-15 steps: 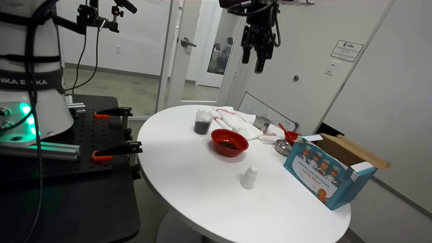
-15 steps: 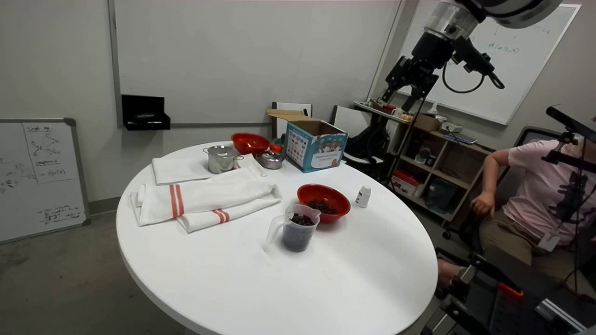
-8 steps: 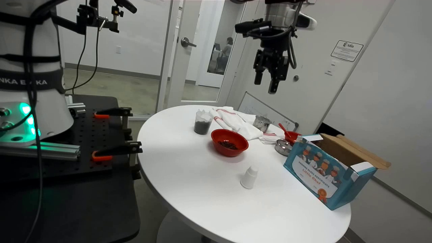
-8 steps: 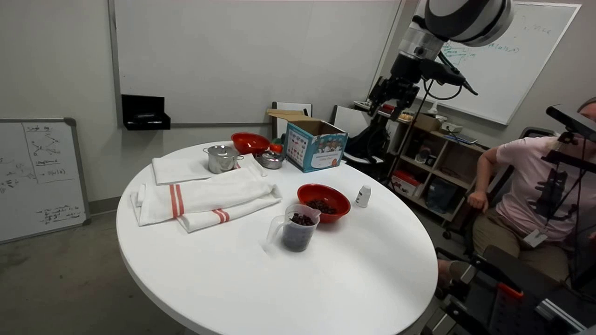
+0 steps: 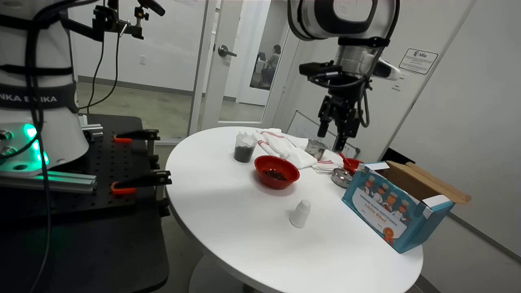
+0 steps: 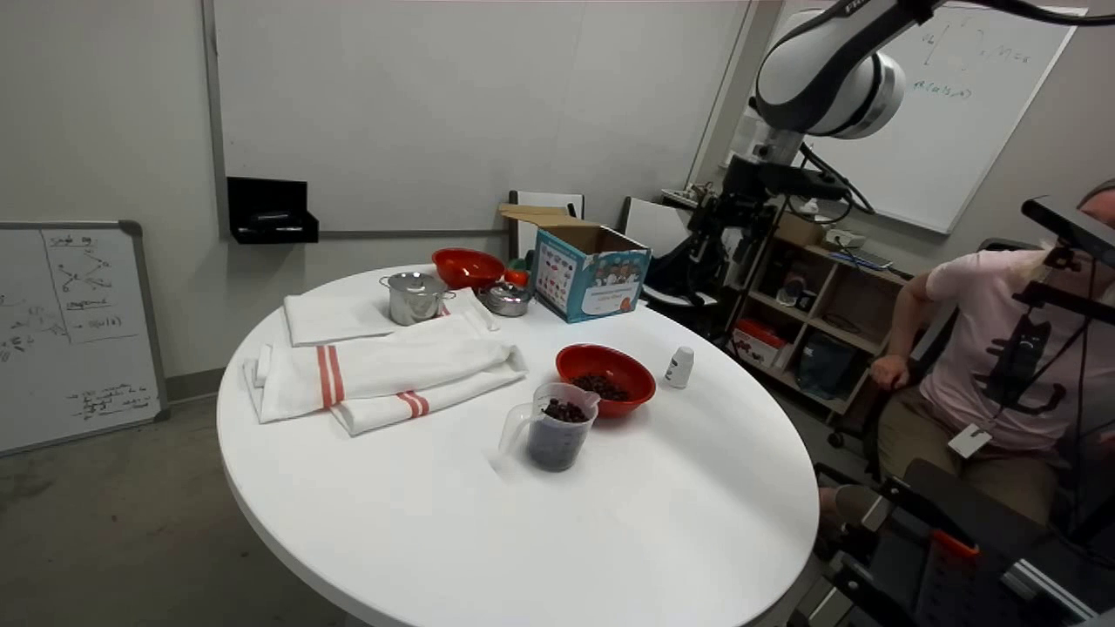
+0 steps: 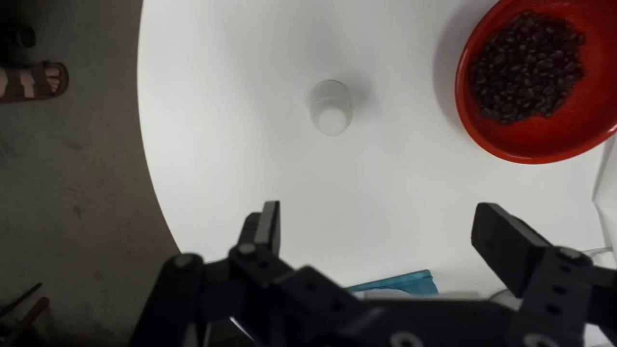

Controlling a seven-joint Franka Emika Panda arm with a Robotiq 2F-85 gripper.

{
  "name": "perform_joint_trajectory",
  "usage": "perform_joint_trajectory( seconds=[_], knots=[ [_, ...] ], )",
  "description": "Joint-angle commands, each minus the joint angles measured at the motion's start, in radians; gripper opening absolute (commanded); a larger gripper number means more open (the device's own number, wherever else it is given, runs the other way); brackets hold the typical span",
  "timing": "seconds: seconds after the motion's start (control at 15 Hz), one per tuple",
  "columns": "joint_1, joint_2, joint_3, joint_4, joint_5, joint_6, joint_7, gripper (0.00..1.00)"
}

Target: Use the white bottle to pull the box then put the bottle in the box

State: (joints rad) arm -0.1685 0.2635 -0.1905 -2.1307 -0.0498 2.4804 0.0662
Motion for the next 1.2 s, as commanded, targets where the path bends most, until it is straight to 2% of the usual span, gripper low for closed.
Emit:
perform_joint_trajectory(
  seconds=[0.0, 0.4, 0.47, 0.53, 1.13],
  knots=[
    [-0.016, 0.100, -0.002, 0.085, 0.039, -0.029, 0.033, 1.00],
    [-0.029, 0.224, 0.013, 0.163, 0.158, -0.019, 0.097, 1.00],
    [-0.027, 0.239, 0.009, 0.180, 0.162, -0.050, 0.112, 1.00],
    [-0.022, 0.190, 0.006, 0.122, 0.140, -0.011, 0.082, 1.00],
    [-0.014, 0.281, 0.006, 0.160, 0.117, 0.004, 0.091, 1.00]
  ],
)
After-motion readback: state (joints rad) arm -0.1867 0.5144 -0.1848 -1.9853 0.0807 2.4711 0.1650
